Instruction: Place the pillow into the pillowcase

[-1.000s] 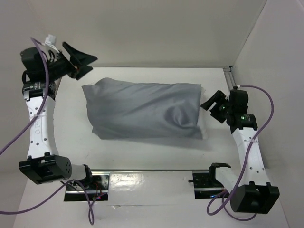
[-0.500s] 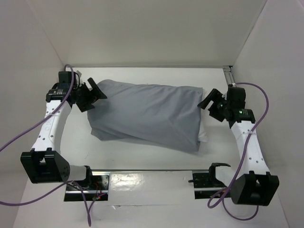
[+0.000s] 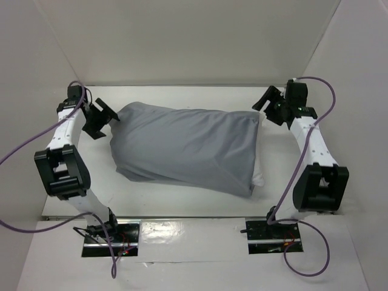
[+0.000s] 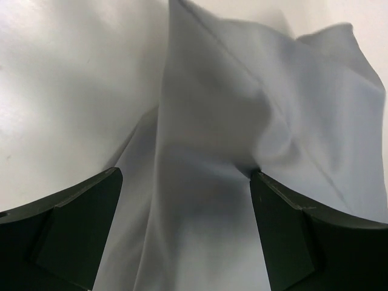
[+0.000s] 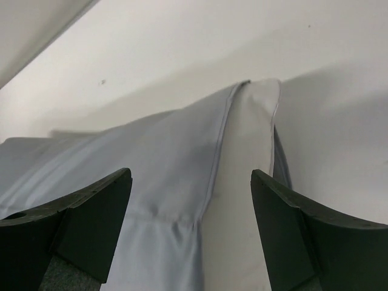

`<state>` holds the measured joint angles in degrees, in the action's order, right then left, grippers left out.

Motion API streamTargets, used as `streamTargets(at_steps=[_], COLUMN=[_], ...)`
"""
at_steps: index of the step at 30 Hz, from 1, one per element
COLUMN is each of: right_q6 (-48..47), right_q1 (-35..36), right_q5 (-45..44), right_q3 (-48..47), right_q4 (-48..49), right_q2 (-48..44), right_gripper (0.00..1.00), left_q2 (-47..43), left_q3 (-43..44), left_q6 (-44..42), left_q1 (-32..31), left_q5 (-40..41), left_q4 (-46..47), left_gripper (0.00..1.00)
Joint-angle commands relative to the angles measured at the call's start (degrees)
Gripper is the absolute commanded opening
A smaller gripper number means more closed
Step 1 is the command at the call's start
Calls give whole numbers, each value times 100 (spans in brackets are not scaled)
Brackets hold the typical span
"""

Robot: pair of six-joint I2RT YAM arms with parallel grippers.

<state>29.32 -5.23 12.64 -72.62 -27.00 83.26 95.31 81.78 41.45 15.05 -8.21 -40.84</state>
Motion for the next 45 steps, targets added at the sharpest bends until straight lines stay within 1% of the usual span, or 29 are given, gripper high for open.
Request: streamTargets(at_steps=[1,2,3,5,8,10,11,13,15,16,17,18,19,20,21,22,24,25,28,29,33,38,41,42,43,44,45], right_q6=[-251,-321,-391,-392,-392,-331,-331,-331,-270,-199,-138,-15,-14,47,47,47,47,47,-5,-5,-58,-111,-164,-164,-216,-216,-216], right_q1=[5,5,5,5,5,5,5,5,5,-65,-65,-135,-136,-136,-136,-136,-136,-136,-136,-136,-136,-136,-136,-136,-136,-136,-136], right_q5=[-8,-8,193,317,554,607,686,748,958,1229,1423,1590,1818,1821,1873,1925,1926,1926,1926,1874,1873,1821,1768,1716,1715,1715,1715], right_q3=[-734,-858,-937,-1113,-1166,-1167,-1228,-1280,-1281,-1185,-1089,-914,-860,-859,-911,-912,-1060,-1061,-1114,-1114,-1114,-1114,-1114,-1114,-1114,-1114,-1114], right_q4=[214,213,161,108,187,257,257,257,309,414,746,906,1021,1117,1118,1118,1066,1066,1004,935,872,767,705,653,653,653,653], right_q2=[637,795,1084,1288,1465,1605,1605,1728,1728,1728,1728,1728,1728,1728,1728,1728,1728,1728,1728,1728,1728,1728,1728,1728,1728,1728,1728], right_gripper=[86,86,85,83,75,75,72,72,71,69,65,54,48,42,36,25,16,14,14,17,36,38,39,39,39,39,39], left_q2=[566,698,839,1261,1682,1824,1894,2079,2149,2150,2150,2063,2062,2062,2114,2115,1949,1878,1702,1702,2009,2124,2413,2475,2562,2563,2624], left_q3=[609,707,795,1111,1437,1542,1647,1753,1868,1868,1816,1815,1746,1832,1920,1973,1842,1772,1640,1640,1903,1851,1991,1991,1835,1833,1781], left_q6=[126,126,126,65,13,12,12,-49,-49,-49,-49,-49,-49,-49,-49,46,99,100,109,109,-129,-295,-348,-348,-401,-401,-401], left_q1=[-28,-28,-80,-81,-134,-239,-239,-344,-345,-406,-406,-406,-406,-406,-354,-353,-301,-162,50,164,297,349,350,428,481,481,568], left_q5=[-312,-313,-400,-549,-681,-752,-753,-753,-552,-402,-123,-41,-41,46,378,573,976,1040,980,927,488,145,-92,-285,-565,-977,-1129], left_q4=[164,164,216,217,278,348,349,349,296,235,234,234,234,130,-28,-177,-179,-179,-21,-21,-38,129,277,374,767,892,1015], left_gripper=[100,100,100,100,100,100,100,100,100,100,100,100,100,99,99,99,100,100,100,100,100,100,100,100,99,97,96])
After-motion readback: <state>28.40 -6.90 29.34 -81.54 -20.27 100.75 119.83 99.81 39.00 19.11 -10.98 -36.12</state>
